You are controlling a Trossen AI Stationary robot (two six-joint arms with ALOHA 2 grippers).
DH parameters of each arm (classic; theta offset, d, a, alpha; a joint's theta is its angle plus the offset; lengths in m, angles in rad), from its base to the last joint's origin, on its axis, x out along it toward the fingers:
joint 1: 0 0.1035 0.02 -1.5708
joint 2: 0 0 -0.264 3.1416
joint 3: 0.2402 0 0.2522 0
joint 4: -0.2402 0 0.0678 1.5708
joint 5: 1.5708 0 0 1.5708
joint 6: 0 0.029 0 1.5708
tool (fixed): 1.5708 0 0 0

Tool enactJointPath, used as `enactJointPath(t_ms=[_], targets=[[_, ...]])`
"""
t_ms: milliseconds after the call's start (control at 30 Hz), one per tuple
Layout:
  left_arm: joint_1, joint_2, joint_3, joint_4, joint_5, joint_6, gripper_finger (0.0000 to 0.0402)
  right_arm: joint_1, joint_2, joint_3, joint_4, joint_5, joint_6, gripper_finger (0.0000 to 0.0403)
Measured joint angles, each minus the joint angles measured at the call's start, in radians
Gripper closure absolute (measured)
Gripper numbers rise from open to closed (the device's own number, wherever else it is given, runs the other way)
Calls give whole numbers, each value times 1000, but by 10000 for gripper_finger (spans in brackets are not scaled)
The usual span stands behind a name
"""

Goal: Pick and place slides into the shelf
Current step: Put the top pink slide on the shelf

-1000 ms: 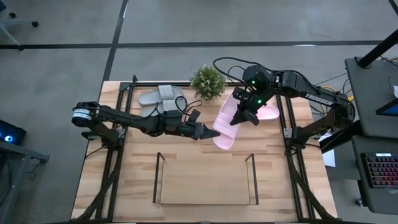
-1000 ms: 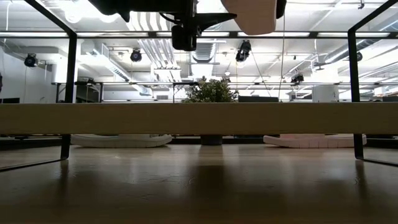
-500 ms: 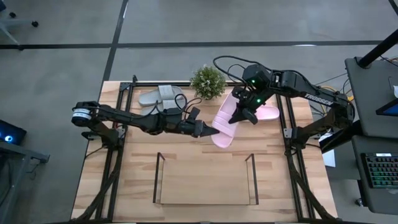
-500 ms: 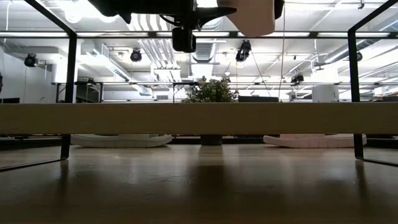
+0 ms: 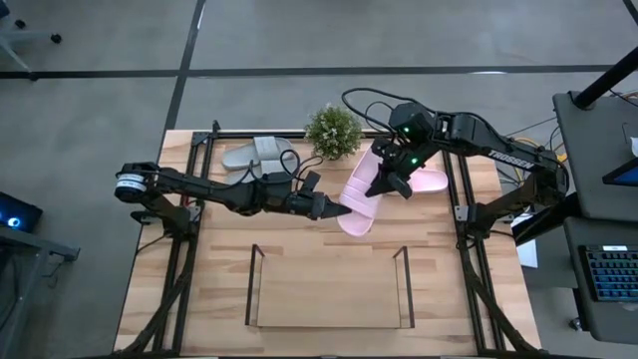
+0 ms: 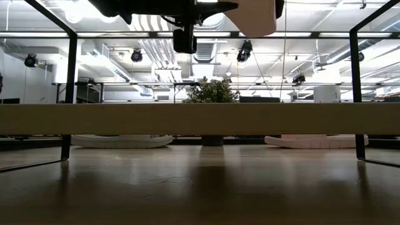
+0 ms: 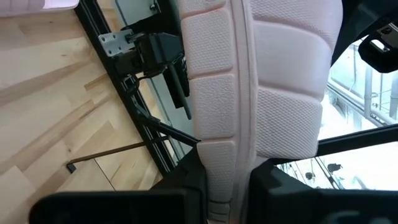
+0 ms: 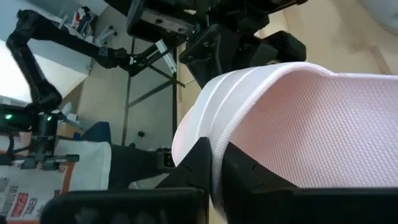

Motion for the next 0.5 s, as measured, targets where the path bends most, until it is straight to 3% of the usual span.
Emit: enactJointPath(t_ms=[500], targets=[[2,-30,-2,-8,22,38,371,-16,-11,1,59,57,0,345]])
